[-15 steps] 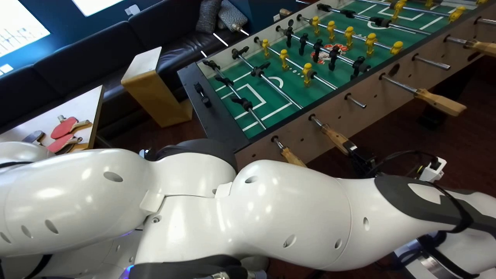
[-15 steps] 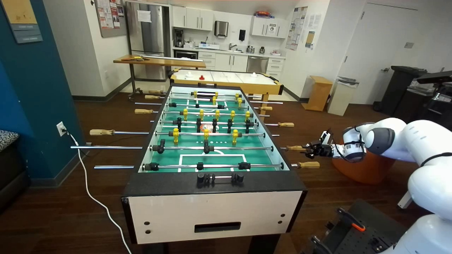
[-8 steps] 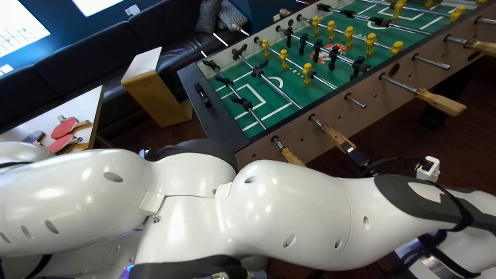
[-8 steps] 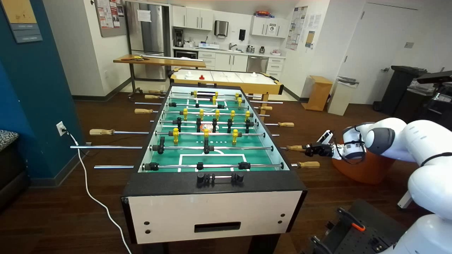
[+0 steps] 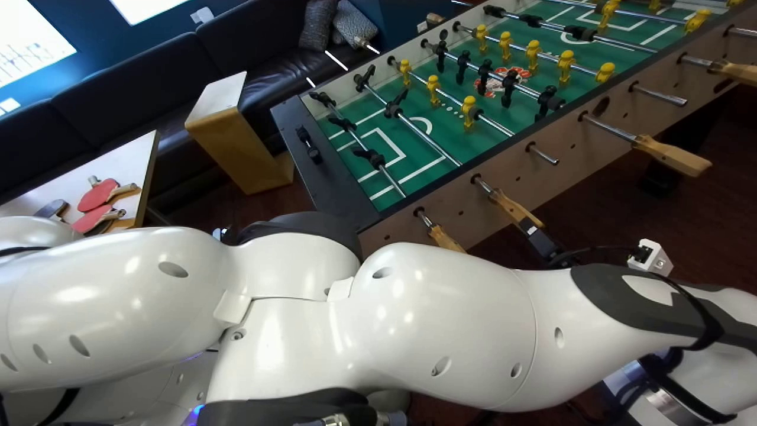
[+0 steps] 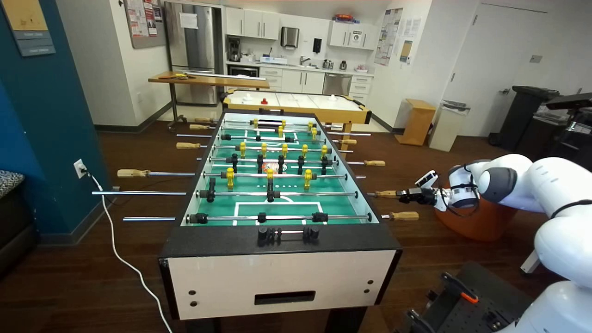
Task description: Turn the second rod from you anti clockwise
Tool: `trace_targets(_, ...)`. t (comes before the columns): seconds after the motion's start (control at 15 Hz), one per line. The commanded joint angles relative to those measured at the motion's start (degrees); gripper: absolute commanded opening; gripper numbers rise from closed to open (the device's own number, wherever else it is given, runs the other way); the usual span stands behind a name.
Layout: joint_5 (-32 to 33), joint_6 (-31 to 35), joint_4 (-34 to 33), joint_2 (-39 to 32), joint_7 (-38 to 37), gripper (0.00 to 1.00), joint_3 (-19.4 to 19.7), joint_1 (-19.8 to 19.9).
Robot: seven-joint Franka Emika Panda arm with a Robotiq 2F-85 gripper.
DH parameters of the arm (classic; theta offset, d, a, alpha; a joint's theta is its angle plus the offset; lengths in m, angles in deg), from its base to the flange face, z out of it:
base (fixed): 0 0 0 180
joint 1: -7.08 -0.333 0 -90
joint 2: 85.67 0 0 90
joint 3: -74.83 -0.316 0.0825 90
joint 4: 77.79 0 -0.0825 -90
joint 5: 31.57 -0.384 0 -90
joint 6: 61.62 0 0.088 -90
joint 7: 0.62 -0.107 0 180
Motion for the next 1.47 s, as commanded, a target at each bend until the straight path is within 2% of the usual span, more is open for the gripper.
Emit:
trace_targets(0.0, 0.4, 2.0, -0.4, 0.0, 3.9, 0.14, -0.2, 0.0)
trace_targets(0.27, 0.4, 2.0, 1.3, 1.4, 16.2, 0.14, 0.7, -0.4)
trace_targets(1.0, 1.2, 1.9, 0.4, 1.6, 45.6, 0.14, 1.0, -0.7)
trace_targets(1.07, 1.0, 0.5, -0.7, -0.1, 40.7, 0.39, -0.3, -0.3)
trace_targets(1.33, 1.3, 0.6, -0.9, -0.1, 44.1, 0.39, -0.1, -0.4)
trace_targets(1.4, 1.3, 0.6, -1.0, -0.1, 44.2, 0.14, -0.1, -0.4)
